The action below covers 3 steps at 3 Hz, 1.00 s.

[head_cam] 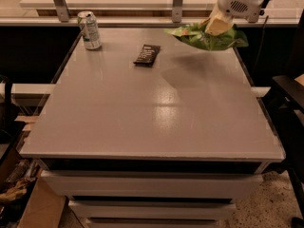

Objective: Pick green rice chip bag

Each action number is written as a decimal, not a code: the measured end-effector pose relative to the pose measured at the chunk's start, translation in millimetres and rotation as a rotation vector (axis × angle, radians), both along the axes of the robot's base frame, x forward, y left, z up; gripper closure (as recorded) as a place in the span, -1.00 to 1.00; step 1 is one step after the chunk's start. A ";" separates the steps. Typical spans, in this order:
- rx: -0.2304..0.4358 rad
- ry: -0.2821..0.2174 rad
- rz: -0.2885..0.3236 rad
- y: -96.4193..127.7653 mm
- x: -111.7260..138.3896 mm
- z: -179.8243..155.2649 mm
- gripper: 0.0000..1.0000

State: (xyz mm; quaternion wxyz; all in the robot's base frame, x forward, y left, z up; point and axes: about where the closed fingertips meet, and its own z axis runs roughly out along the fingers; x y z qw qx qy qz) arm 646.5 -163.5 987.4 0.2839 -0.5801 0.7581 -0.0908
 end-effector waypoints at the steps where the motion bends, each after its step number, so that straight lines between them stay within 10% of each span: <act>1: -0.005 -0.067 0.017 0.2 -4.3 27.7 1.00; 3: 0.008 -0.118 0.072 6.4 -10.8 53.0 1.00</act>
Offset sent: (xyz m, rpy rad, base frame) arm -0.0150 0.0032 0.0697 0.0056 -0.1603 0.0731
